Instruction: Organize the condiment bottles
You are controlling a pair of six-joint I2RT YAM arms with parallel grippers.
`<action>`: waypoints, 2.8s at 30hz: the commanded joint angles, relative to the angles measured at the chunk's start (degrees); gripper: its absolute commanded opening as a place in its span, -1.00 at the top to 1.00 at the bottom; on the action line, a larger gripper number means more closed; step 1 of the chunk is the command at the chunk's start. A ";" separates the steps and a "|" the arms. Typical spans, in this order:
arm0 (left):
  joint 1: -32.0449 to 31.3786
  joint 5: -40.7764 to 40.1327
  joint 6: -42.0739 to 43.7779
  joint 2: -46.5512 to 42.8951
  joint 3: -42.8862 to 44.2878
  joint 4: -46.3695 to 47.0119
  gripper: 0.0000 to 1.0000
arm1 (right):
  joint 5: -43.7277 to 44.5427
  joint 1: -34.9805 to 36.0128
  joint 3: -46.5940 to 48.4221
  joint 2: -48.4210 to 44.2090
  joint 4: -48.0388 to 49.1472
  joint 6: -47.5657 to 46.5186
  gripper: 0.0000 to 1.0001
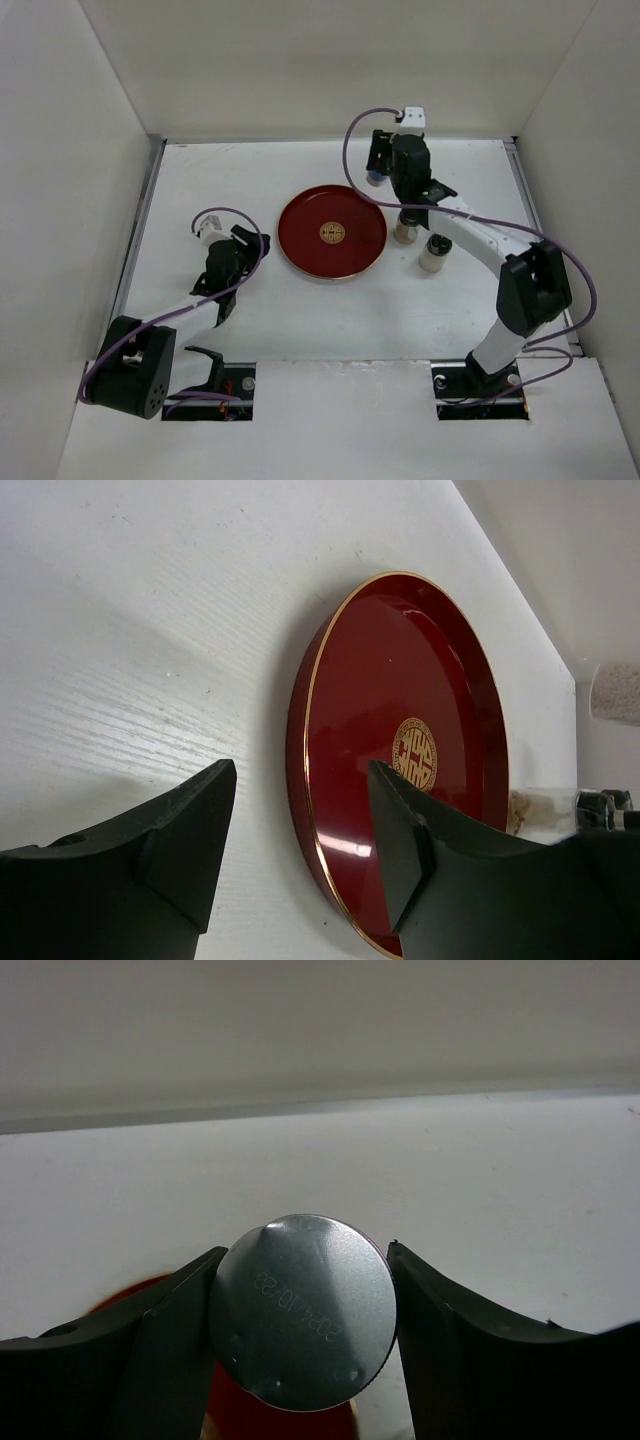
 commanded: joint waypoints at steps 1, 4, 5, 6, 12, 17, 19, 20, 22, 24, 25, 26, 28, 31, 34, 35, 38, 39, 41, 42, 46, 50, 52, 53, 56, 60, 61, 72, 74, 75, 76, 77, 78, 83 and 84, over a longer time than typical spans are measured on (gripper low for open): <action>0.55 0.41 -0.51 -0.81 -1.14 3.46 -0.06 | -2.03 4.34 4.58 1.38 7.33 0.11 -0.08; 0.81 0.93 -0.77 -0.55 -1.14 3.46 -0.07 | -2.48 7.59 7.82 6.39 7.07 1.34 -0.07; 0.90 1.46 -0.77 -0.55 -1.05 3.46 -0.07 | -2.48 8.39 8.71 7.54 6.89 1.43 -0.07; 0.81 1.64 -0.77 -0.64 -0.96 3.46 -0.07 | -2.48 9.26 9.85 9.11 6.46 1.43 -0.07; 0.72 1.73 -1.13 -1.16 -1.22 3.46 -0.07 | -2.92 12.08 15.04 16.07 5.32 1.60 -0.09; 0.37 1.99 -1.21 -0.20 -0.96 3.72 -0.08 | -1.95 13.31 15.31 19.24 4.43 1.78 -0.32; 0.19 1.46 -1.04 -0.46 -1.22 4.07 -0.08 | -1.77 13.66 14.26 18.80 4.78 1.78 -0.58; 0.28 1.37 -1.12 -0.46 -1.31 4.16 -0.08 | -1.69 13.67 13.90 18.19 4.96 1.78 -0.72; 0.63 1.90 -1.30 -0.29 -1.31 4.25 -0.08 | -1.60 13.75 12.85 15.91 5.05 1.69 -0.88; 0.37 1.73 -1.30 -0.46 -1.31 4.25 -0.08 | -1.60 13.84 10.31 11.79 5.22 1.43 -0.98; 0.28 1.46 -1.13 -0.46 -1.31 4.25 -0.08 | -1.60 13.84 8.56 9.42 5.40 1.34 -1.00; 0.46 1.46 -1.12 -0.46 -1.31 4.25 -0.08 | -1.51 13.84 6.45 6.78 5.57 1.25 -1.00; 0.98 2.07 -1.47 -0.64 -1.49 4.25 -0.08 | -1.07 13.06 1.27 1.25 5.92 1.51 -1.00; 0.72 1.38 -1.13 -1.34 -1.58 4.25 -0.08 | 1.38 10.25 -8.65 -8.06 5.84 1.87 -1.00; 0.90 1.72 -1.48 -0.90 -1.58 4.25 -0.08 | 5.42 6.56 -17.19 -14.93 3.65 3.44 -1.00; 0.72 1.55 -1.48 -0.90 -1.58 4.34 -0.08 | 6.04 5.50 -18.69 -16.00 2.68 3.80 -1.00; 0.02 1.02 -1.21 0.32 -1.23 4.69 -0.08 | 6.49 2.08 -21.69 -17.33 -2.93 6.08 -1.00; 0.19 1.46 -1.47 0.59 -1.14 4.78 -0.08 | 6.23 1.11 -21.70 -16.80 -4.78 6.78 -1.00; 0.19 1.55 -1.48 0.51 -1.22 5.04 -0.07 | 6.05 0.05 -21.17 -15.22 -7.60 7.05 -1.00; 0.02 1.20 -1.30 0.16 -1.31 5.04 -0.07 | 5.96 -0.13 -20.82 -14.43 -8.48 7.23 -1.00; 0.46 1.29 -1.39 -1.07 -1.75 4.78 -0.08 | 4.30 -0.83 -18.54 -9.87 -9.72 7.23 -1.00; 0.37 1.28 -1.30 -0.38 -1.66 5.04 -0.08 | 3.24 -1.62 -16.52 -6.17 -9.72 8.02 -0.96; 0.63 1.81 -1.48 -0.28 -1.66 5.04 -0.08 | 4.02 -1.80 -15.63 -4.76 -10.07 8.11 -0.88; 0.63 1.64 -1.39 -0.46 -1.66 5.04 -0.08 | 4.46 -1.98 -15.63 -4.41 -10.16 8.28 -0.85; 0.63 1.46 -1.47 -0.29 -1.66 5.04 -0.08 | 4.38 -2.24 -15.54 -3.62 -10.16 8.63 -0.61; 0.46 1.20 -1.21 -0.37 -1.58 5.04 -0.08 | 6.57 -1.89 -16.59 -7.20 -7.80 9.07 -0.24; 0.54 1.11 -1.21 -0.20 -1.58 5.04 -0.08 | 7.36 -1.89 -16.77 -8.61 -6.65 8.90 -0.23; 1.60 0.50 -1.65 -2.22 -2.63 4.87 -0.08 | 6.23 14.62 -12.83 -9.08 -2.96 8.98 -0.14; 2.04 0.75 -1.91 -1.43 -2.63 5.04 -0.08 | 4.47 17.70 -10.46 -5.30 -0.59 9.34 -0.14; 2.21 1.02 -2.35 -1.17 -2.72 5.04 -0.07 | 3.77 18.93 -8.97 -3.28 0.55 9.08 -0.14; 2.30 1.28 -2.62 -1.16 -2.72 5.04 -0.07 | 3.33 20.07 -7.21 -1.26 1.43 8.90 -0.15; 2.30 1.37 -2.71 -1.34 -2.81 5.04 -0.07 | 2.98 20.95 -5.63 0.67 2.23 8.72 -0.15; 2.30 0.94 -2.71 -1.69 -2.98 5.04 -0.07 | 2.80 21.57 -3.78 2.87 2.58 8.55 -0.15; 3.01 1.11 -2.88 -2.83 -3.51 5.04 -0.08 | 1.22 23.24 4.66 11.84 1.80 7.58 -0.16; 2.92 0.85 -2.80 -2.83 -3.51 5.04 -0.08 | 1.21 23.51 5.54 13.07 1.79 7.58 -0.17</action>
